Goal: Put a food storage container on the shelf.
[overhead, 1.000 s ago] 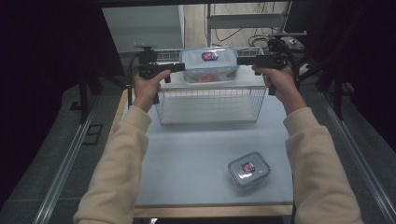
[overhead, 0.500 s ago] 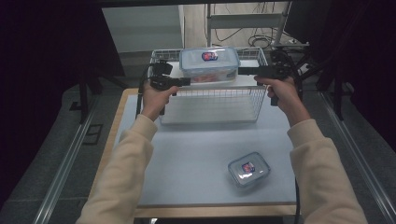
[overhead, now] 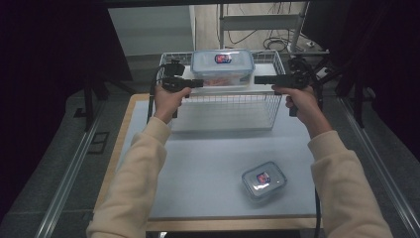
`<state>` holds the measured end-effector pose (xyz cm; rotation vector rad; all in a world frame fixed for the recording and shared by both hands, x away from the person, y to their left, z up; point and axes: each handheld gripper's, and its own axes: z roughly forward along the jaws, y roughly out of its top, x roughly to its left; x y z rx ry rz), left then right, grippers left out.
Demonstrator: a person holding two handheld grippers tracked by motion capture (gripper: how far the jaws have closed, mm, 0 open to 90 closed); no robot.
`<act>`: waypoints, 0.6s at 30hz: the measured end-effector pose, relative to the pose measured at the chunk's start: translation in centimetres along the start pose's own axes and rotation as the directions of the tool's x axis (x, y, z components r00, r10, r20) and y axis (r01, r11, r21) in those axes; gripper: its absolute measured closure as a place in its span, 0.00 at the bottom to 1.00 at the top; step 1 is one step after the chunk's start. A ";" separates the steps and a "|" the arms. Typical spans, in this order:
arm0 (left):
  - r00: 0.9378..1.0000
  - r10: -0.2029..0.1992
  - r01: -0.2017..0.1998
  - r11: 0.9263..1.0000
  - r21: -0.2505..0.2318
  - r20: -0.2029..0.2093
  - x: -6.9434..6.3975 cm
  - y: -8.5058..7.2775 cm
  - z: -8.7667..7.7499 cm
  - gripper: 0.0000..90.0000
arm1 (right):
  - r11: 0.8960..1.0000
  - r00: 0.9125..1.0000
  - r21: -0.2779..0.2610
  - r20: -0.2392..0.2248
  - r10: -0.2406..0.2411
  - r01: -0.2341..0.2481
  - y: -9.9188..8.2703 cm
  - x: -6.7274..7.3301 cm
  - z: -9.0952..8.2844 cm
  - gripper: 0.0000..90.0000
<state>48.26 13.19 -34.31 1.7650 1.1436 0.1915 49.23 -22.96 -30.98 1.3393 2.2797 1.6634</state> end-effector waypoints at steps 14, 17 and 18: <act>0.998 -0.021 0.023 0.999 -0.026 0.058 -0.5 -1.6 -2.0 1.00 | 1.000 1.000 0.009 -0.003 -0.003 0.003 -0.7 0.2 -0.1 0.40; 0.998 -0.021 0.023 0.999 -0.029 0.066 -0.6 -2.3 -2.6 1.00 | 1.000 1.000 0.009 -0.013 -0.009 0.009 -0.9 0.4 0.0 0.40; 0.997 -0.022 0.024 0.999 -0.031 0.070 -0.6 -2.5 -2.8 1.00 | 1.000 1.000 0.010 -0.015 -0.015 0.015 -1.0 0.5 0.0 0.40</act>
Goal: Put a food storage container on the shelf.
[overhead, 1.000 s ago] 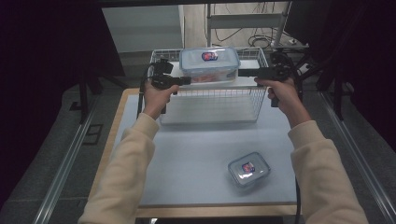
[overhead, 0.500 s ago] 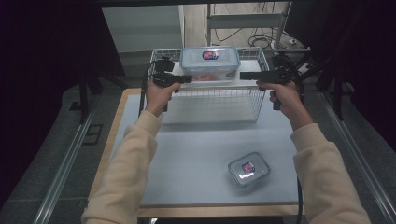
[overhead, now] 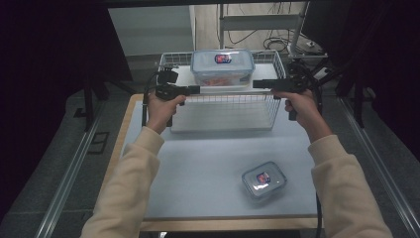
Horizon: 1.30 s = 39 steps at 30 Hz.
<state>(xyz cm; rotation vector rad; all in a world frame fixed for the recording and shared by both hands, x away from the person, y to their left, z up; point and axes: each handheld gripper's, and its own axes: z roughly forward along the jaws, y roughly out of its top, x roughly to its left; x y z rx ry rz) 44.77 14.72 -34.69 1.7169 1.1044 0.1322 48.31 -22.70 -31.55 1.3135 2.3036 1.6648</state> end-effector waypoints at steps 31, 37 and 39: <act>0.998 -0.017 0.018 0.999 -0.032 0.053 -0.9 -13.9 -4.6 0.54 | 0.998 0.996 -0.001 -0.067 -0.064 0.064 -13.8 0.5 -4.1 0.37; 0.999 0.013 -0.014 0.999 0.029 0.031 -1.3 -16.4 -4.0 0.42 | 0.997 0.996 0.024 -0.060 -0.071 0.073 -16.5 0.8 -4.8 0.36; 1.000 0.019 -0.020 0.999 0.036 0.022 -1.5 -17.3 -4.0 0.41 | 0.996 0.995 0.030 -0.055 -0.084 0.085 -17.3 1.0 -5.1 0.36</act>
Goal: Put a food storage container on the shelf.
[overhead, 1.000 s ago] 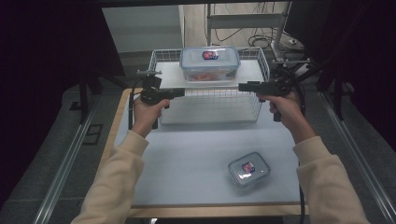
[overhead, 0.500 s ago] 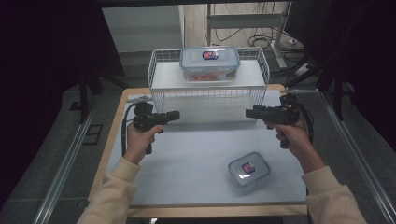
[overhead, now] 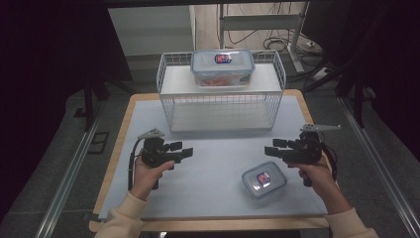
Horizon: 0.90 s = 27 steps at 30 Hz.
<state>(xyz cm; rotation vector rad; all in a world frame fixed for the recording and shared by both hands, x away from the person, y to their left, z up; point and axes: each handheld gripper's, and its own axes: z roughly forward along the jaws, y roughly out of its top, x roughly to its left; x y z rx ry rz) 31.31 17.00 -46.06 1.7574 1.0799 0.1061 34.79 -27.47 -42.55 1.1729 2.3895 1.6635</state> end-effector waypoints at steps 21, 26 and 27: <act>0.998 -0.002 0.005 0.999 0.042 -0.059 -0.1 -2.6 0.2 0.35 | 0.997 0.998 0.066 0.047 -0.051 0.048 -3.5 1.5 -1.2 0.35; 0.998 -0.015 0.018 0.999 0.038 -0.064 0.3 -2.8 0.1 0.34 | 0.996 0.997 0.073 0.045 -0.055 0.052 -3.7 1.4 -1.3 0.35; 0.998 -0.020 0.023 0.999 0.039 -0.067 0.3 -2.9 0.1 0.34 | 0.996 0.998 0.076 0.045 -0.054 0.051 -3.8 1.4 -1.2 0.36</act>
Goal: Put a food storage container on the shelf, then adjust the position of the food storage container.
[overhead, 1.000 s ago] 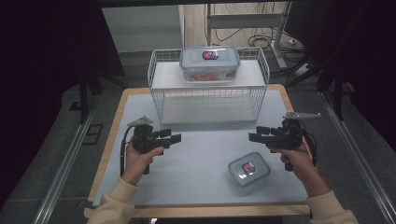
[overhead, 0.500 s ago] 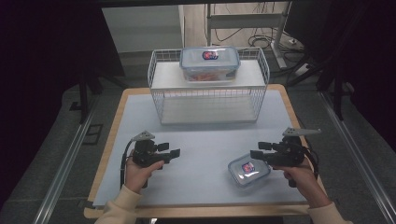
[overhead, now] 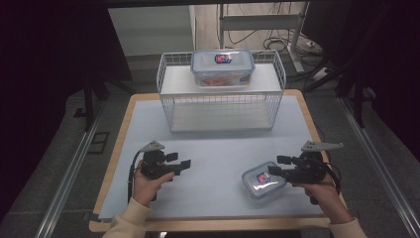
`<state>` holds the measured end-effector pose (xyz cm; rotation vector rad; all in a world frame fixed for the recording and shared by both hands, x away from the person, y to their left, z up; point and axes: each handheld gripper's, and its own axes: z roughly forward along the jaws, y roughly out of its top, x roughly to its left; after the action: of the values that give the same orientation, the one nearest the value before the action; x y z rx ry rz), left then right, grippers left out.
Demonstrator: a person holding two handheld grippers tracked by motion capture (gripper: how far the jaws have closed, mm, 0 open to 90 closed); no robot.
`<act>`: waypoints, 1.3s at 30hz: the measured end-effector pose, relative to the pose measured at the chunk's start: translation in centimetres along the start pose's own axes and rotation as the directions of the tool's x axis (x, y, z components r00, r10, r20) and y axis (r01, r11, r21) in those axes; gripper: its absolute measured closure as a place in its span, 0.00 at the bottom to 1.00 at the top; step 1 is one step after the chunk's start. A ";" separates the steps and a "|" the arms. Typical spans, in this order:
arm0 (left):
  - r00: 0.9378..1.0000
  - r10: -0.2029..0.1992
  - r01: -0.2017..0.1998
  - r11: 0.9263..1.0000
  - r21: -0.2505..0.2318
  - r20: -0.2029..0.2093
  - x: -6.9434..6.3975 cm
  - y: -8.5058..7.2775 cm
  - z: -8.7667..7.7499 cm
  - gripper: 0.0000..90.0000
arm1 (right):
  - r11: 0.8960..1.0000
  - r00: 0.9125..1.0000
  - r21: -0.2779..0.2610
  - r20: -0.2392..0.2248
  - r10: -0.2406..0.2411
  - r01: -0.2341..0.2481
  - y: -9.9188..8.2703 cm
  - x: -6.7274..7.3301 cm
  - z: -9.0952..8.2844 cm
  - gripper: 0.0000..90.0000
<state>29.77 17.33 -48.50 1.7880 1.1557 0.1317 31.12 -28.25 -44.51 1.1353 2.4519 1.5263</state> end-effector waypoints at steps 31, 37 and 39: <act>1.000 -0.009 0.010 0.999 0.048 -0.018 0.4 -1.2 1.1 0.33 | 0.956 0.990 0.266 0.033 -0.138 0.125 -7.2 1.5 -0.5 1.00; 0.999 -0.029 0.030 0.999 0.040 -0.018 0.7 -1.2 1.1 0.32 | 0.938 0.984 0.306 0.016 -0.176 0.163 -7.4 1.9 0.6 1.00; 1.000 -0.027 0.027 0.999 0.045 -0.017 0.7 -1.3 1.1 0.32 | 0.932 0.982 0.319 0.015 -0.186 0.172 -7.4 1.9 0.9 1.00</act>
<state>29.91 17.21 -50.30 1.8132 1.2024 0.1048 25.90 -28.27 -50.19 0.9335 2.7501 1.0731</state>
